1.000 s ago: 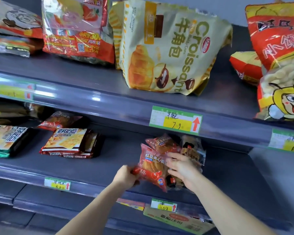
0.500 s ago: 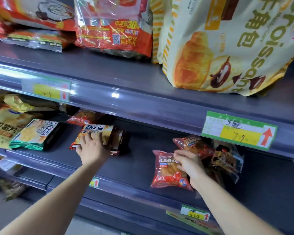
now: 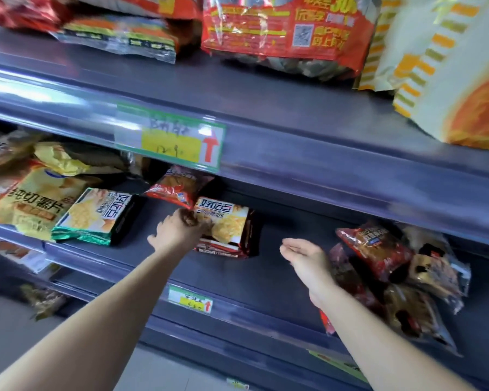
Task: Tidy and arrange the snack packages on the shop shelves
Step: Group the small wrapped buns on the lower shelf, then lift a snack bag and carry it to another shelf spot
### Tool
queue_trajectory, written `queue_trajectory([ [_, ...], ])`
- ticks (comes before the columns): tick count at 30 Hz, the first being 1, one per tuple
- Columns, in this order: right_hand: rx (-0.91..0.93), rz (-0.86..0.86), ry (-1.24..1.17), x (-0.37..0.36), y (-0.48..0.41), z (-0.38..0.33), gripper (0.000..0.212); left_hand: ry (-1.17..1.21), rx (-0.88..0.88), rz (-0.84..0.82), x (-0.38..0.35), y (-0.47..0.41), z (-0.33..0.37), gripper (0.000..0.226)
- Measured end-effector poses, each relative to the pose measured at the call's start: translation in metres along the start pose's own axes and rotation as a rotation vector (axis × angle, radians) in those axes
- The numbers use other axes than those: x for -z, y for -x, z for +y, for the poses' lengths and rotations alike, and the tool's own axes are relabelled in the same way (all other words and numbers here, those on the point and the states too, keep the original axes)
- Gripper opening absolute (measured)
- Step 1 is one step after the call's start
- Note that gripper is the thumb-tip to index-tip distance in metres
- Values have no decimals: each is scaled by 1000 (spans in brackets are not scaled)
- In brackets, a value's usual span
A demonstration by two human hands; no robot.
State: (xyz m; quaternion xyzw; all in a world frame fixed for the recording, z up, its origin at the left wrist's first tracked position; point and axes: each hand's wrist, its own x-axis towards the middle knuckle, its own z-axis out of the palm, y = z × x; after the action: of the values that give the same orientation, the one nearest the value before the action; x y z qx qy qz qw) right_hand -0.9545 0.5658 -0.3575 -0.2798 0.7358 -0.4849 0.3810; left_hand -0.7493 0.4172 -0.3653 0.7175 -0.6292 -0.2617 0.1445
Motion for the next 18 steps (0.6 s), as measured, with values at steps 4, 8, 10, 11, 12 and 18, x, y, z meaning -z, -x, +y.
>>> queue_trajectory([
  [4, -20, -43, -11, -25, -9, -4, 19, 142, -39, 31, 2, -40, -17, 43],
  [8, 22, -86, -28, -46, -25, -9, 21, 99, -36, 51, -1, -79, -16, 53],
  [10, 37, -84, -39, -54, -34, -10, 22, 49, -36, 54, -2, -98, -17, 67],
  [11, 43, -83, -45, -58, -39, -10, 22, 35, -41, 54, -1, -107, -19, 73],
  [12, 46, -81, -52, -62, -43, -9, 20, 49, -53, 48, -3, -119, -22, 78],
  [18, 56, -88, -80, -74, -57, 0, 17, 98, -54, 58, -5, -152, -23, 44],
])
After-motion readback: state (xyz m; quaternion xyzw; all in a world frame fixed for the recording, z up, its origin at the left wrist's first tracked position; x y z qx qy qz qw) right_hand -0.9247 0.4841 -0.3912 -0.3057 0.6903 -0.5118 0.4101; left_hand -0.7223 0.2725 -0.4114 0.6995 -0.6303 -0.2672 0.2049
